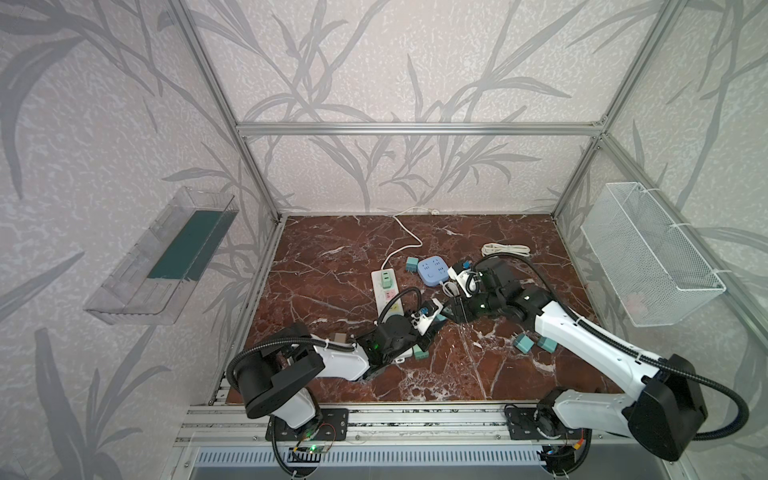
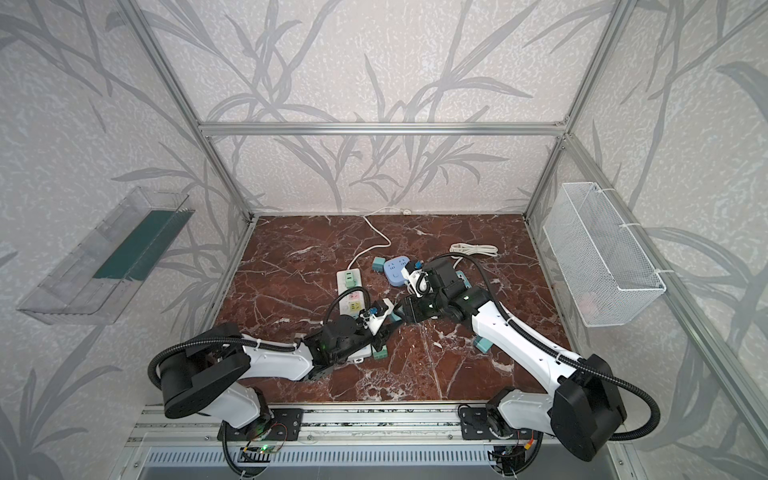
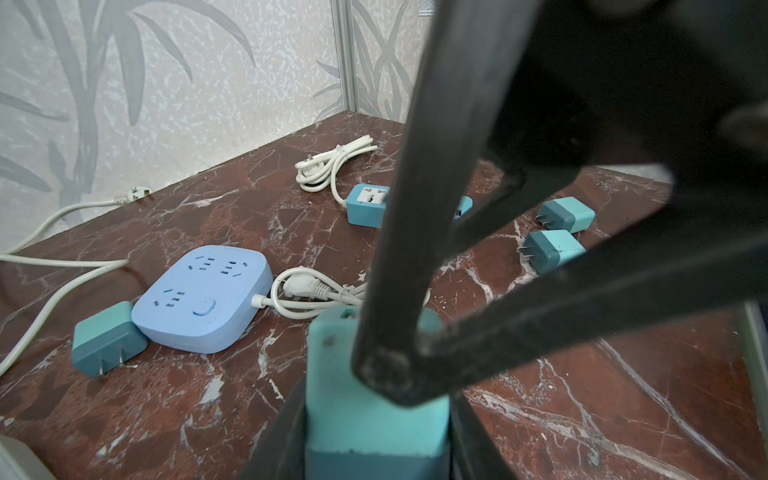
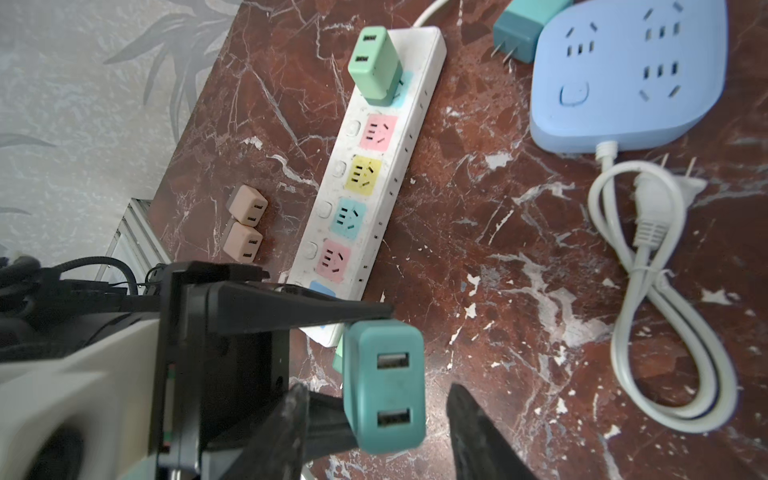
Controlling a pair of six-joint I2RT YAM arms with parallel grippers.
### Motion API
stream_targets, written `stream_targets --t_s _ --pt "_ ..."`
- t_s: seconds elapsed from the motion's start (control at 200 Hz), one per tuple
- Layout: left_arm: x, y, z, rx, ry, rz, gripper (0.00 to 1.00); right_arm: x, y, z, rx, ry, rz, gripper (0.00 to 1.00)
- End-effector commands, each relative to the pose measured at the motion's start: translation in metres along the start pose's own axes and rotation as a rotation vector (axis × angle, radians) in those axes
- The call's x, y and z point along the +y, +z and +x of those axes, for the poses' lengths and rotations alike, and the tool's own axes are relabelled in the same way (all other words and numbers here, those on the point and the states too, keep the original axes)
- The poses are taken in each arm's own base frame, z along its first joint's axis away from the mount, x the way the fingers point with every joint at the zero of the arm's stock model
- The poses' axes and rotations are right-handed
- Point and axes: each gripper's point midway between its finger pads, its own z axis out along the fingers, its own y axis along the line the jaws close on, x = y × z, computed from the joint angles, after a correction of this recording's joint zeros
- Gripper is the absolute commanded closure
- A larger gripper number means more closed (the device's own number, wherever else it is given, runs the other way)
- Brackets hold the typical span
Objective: Insert the plug
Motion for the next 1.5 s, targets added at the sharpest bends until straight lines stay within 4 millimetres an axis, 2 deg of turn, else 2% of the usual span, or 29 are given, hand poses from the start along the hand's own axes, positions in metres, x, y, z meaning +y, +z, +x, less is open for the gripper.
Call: stream_targets --t_s 0.0,0.06,0.135,0.265,0.285,0.33,0.38,0.52,0.62,0.695,0.805,0.845,0.94,0.985,1.075,1.18,1.205,1.275,1.37,1.5 --pt "-0.004 -0.006 -0.016 -0.073 -0.005 0.022 1.00 0.008 0.003 0.001 0.038 -0.007 -0.028 0.52" --pt "-0.003 -0.007 -0.017 -0.085 -0.003 0.019 1.00 0.009 0.006 0.002 0.046 -0.005 -0.028 0.55" --pt "-0.005 -0.008 -0.017 -0.081 -0.002 0.030 1.00 0.007 0.007 0.003 0.048 0.003 -0.026 0.77" --pt "-0.006 -0.008 -0.016 -0.085 -0.004 0.038 0.99 0.014 0.007 0.001 0.044 0.008 -0.058 0.97" --pt "-0.006 -0.008 -0.016 -0.084 -0.007 0.035 0.92 0.016 0.006 0.000 0.041 0.011 -0.067 0.99" --pt "-0.004 -0.008 -0.016 -0.083 -0.013 0.026 0.70 0.018 0.005 -0.003 0.027 0.016 -0.073 1.00" --pt "0.003 -0.011 -0.017 -0.092 -0.041 -0.015 0.42 0.020 0.002 -0.006 0.013 0.015 -0.075 1.00" --pt "0.018 -0.023 -0.028 -0.117 -0.133 -0.088 0.17 0.016 -0.007 -0.018 -0.036 0.029 -0.026 1.00" --pt "0.044 -0.039 -0.044 -0.130 -0.233 -0.225 0.17 0.006 -0.020 -0.034 -0.110 0.046 0.074 1.00" --pt "0.074 -0.060 -0.066 -0.132 -0.358 -0.395 0.24 -0.005 -0.027 -0.045 -0.169 0.043 0.199 1.00" --pt "0.123 -0.097 -0.097 -0.061 -0.498 -0.638 0.22 -0.019 -0.015 -0.054 -0.205 0.014 0.365 1.00" --pt "0.147 -0.113 -0.106 -0.045 -0.570 -0.723 0.22 -0.017 -0.009 -0.058 -0.212 0.001 0.390 1.00" --pt "0.189 -0.140 -0.129 -0.070 -0.689 -0.777 0.16 -0.003 0.005 -0.072 -0.247 -0.032 0.419 1.00" --pt "0.205 -0.152 -0.141 -0.098 -0.700 -0.804 0.11 0.005 0.015 -0.078 -0.240 -0.045 0.418 1.00" --pt "0.231 -0.169 -0.159 -0.126 -0.707 -0.832 0.09 0.021 0.034 -0.090 -0.226 -0.093 0.454 1.00" --pt "0.256 -0.177 -0.161 -0.116 -0.660 -0.876 0.09 0.035 0.061 -0.095 -0.203 -0.109 0.458 1.00" --pt "0.261 -0.177 -0.159 -0.117 -0.632 -0.889 0.09 0.033 0.074 -0.092 -0.182 -0.103 0.463 1.00" --pt "0.273 -0.180 -0.135 -0.102 -0.689 -0.920 0.10 0.034 0.093 -0.092 -0.162 -0.080 0.461 1.00" --pt "0.274 -0.181 -0.111 -0.105 -0.855 -0.876 0.12 0.036 0.115 -0.092 -0.134 -0.050 0.454 1.00" --pt "0.262 -0.175 -0.124 -0.136 -0.845 -0.770 0.14 0.028 0.131 -0.089 -0.098 -0.028 0.489 1.00"
